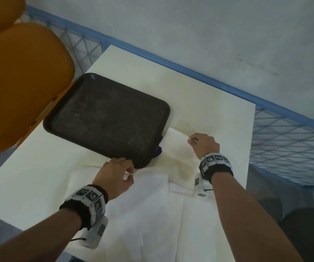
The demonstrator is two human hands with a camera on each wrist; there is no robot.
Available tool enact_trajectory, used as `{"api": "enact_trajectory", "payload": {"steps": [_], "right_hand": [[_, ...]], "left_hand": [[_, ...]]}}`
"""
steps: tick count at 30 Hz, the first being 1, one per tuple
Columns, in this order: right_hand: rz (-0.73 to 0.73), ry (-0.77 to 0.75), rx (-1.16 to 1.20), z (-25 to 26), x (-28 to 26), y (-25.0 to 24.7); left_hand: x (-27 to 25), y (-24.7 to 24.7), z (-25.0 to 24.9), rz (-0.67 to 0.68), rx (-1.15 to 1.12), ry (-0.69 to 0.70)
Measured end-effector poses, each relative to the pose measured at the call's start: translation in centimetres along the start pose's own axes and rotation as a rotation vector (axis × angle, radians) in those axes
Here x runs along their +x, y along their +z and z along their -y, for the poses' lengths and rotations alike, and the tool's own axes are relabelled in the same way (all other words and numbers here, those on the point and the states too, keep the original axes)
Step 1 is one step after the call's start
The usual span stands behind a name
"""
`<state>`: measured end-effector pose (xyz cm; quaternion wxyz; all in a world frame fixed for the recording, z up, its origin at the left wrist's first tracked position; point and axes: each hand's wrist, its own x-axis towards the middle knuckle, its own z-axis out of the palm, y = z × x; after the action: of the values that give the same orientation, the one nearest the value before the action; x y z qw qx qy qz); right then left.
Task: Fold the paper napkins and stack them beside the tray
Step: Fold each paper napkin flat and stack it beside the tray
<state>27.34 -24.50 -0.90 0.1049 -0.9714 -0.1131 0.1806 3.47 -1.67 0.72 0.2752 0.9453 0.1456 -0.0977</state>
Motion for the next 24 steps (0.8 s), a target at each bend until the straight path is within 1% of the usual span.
{"api": "enact_trajectory", "payload": {"steps": [2, 4, 6, 8, 9, 11, 13, 15, 17, 19, 20, 21, 22, 23, 24], "right_hand": [[-0.011, -0.002, -0.153, -0.3, 0.4, 0.7], [-0.077, -0.017, -0.188, -0.9, 0.0, 0.9], [-0.22, -0.085, -0.036, -1.4, -1.5, 0.8], [-0.306, -0.147, 0.233, -1.3, -4.5, 0.7], [-0.303, -0.142, 0.37, -1.0, -6.4, 0.6], [-0.212, -0.049, 0.638, -0.6, -10.6, 0.9], [-0.103, 0.046, 0.828, -0.8, -14.3, 1.6], [-0.062, 0.074, 0.922, -1.5, -17.1, 3.1], [-0.054, 0.102, 1.041, -1.9, -18.9, 4.7], [0.001, 0.161, 1.274, -1.0, -20.1, 5.5], [0.051, 0.177, 1.37, 0.1, -20.6, 5.4], [0.085, 0.161, 1.393, 1.1, -20.9, 5.2], [0.096, 0.137, 1.35, 2.3, -21.1, 4.7], [0.072, 0.094, 1.312, 3.4, -21.3, 4.2], [0.055, 0.072, 1.336, 4.5, -21.5, 3.5]], "left_hand": [[0.0, -0.6, -0.5, 0.031, -0.062, -0.017], [0.1, -0.9, -1.1, 0.07, -0.103, -0.016], [0.4, -1.1, -1.6, 0.108, -0.145, 0.004], [0.5, -1.3, -2.4, 0.149, -0.147, 0.041], [0.6, -1.4, -3.0, 0.173, -0.114, 0.074], [0.5, -1.8, -3.8, 0.194, -0.094, 0.141], [0.1, -3.0, -4.5, 0.161, -0.193, 0.171], [-0.6, -4.7, -4.9, 0.092, -0.359, 0.174], [-1.4, -6.4, -5.3, 0.015, -0.632, 0.121], [-2.0, -7.3, -5.1, -0.049, -0.939, 0.036], [-2.2, -7.4, -4.8, -0.051, -1.055, -0.017], [-2.4, -7.4, -4.2, -0.043, -1.126, -0.057], [-2.5, -7.3, -3.5, -0.029, -1.156, -0.082], [-2.6, -7.2, -2.7, -0.002, -1.167, -0.093], [-2.7, -7.2, -1.9, 0.033, -1.177, -0.093]]}}
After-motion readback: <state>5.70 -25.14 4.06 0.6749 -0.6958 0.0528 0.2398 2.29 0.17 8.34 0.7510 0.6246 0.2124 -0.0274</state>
